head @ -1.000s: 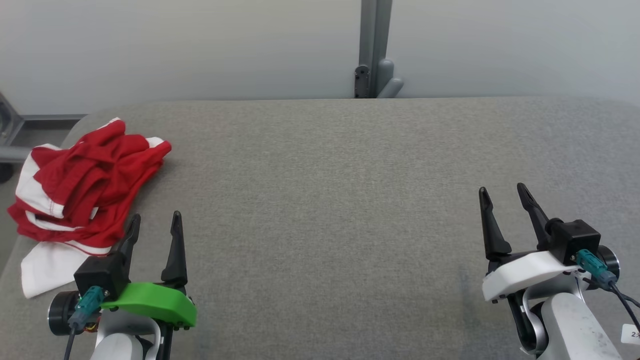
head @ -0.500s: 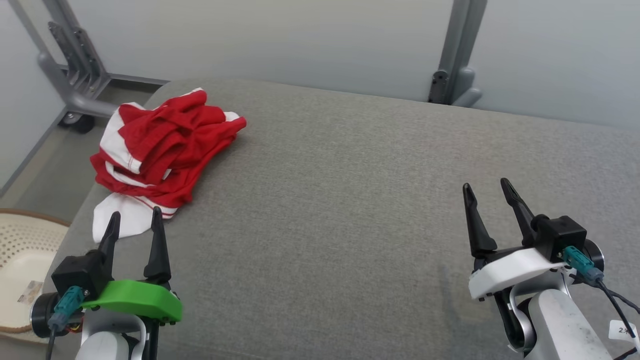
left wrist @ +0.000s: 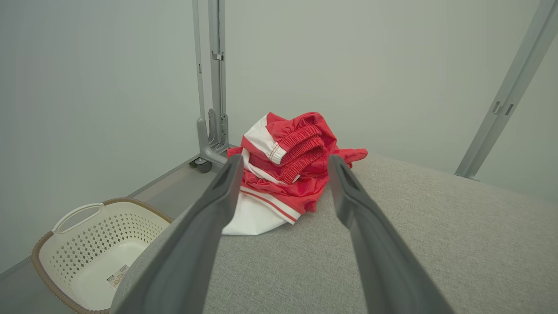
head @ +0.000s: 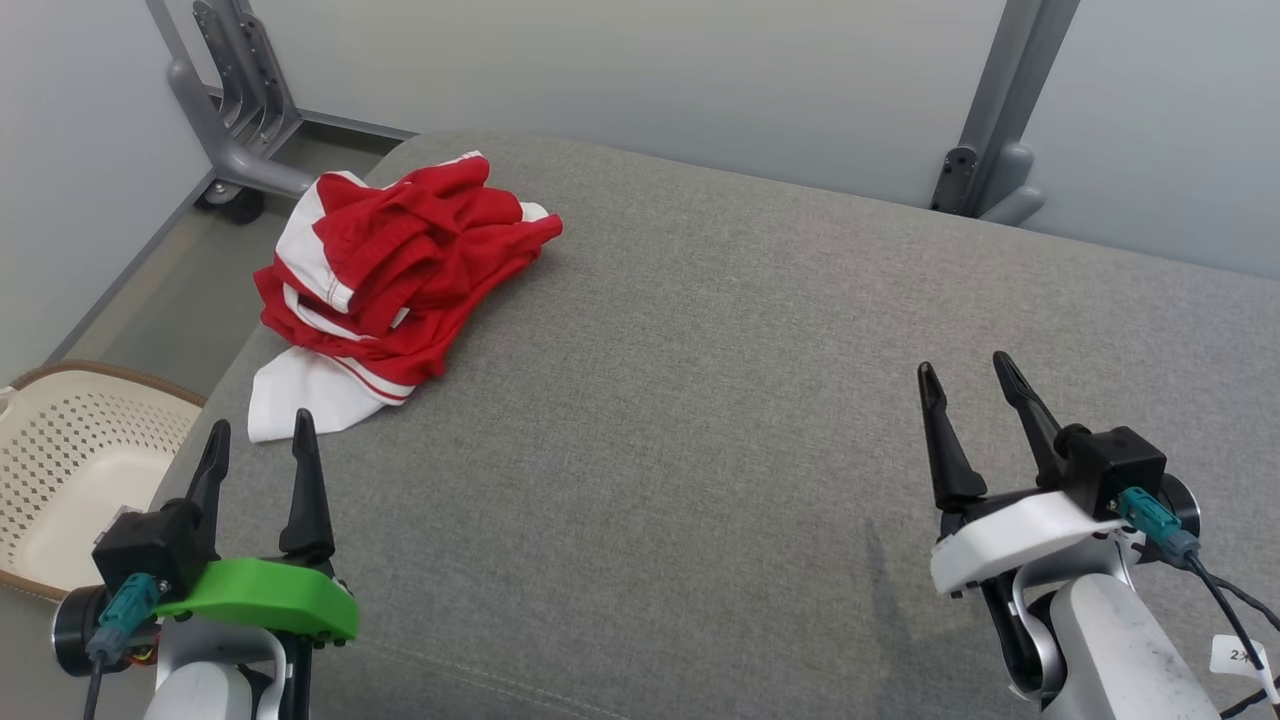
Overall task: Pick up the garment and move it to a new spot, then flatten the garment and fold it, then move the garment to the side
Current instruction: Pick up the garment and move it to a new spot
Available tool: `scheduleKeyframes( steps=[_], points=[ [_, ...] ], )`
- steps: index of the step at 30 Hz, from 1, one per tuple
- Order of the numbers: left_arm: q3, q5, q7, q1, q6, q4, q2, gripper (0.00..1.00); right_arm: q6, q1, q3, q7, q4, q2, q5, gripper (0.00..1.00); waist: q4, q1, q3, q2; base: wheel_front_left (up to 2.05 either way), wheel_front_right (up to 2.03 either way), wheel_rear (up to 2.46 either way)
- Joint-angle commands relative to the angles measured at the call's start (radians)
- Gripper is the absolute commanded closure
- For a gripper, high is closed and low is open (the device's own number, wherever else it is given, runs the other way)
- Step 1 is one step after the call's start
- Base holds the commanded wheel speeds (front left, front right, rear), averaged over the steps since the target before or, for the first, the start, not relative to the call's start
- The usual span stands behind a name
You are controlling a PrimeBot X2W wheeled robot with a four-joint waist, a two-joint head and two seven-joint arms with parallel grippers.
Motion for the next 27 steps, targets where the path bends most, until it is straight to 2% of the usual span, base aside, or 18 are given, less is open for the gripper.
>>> scheduleKeyframes(
  steps=[1, 16, 22, 27],
  points=[
    [0.0, -0.003, -0.003, -0.009, 0.005, -0.002, 0.003, 0.0, 0.0, -0.008, -0.001, -0.001, 0.002, -0.004, 0.003, 0.0, 0.001, 0.0, 0.0, 0.0, 0.0, 0.0, 0.0],
    [-0.007, -0.005, -0.009, -0.055, 0.007, -0.022, 0.018, 0.0, 0.0, 0.003, 0.001, 0.007, -0.005, -0.005, 0.002, 0.0, 0.002, 0.0, 0.01, 0.0, 0.0, 0.0, 0.0],
    [0.018, -0.008, -0.011, -0.182, 0.004, -0.031, 0.052, 0.0, 0.0, -0.038, 0.015, 0.044, -0.059, -0.015, -0.02, 0.0, -0.055, 0.0, 0.11, 0.0, 0.0, 0.0, 0.0],
    [0.045, -0.033, -0.02, -0.292, -0.02, 0.03, 0.081, 0.0, 0.0, -0.076, 0.026, 0.087, -0.125, -0.028, -0.042, 0.0, -0.119, 0.0, 0.226, 0.0, 0.0, 0.0, 0.0]
  ],
)
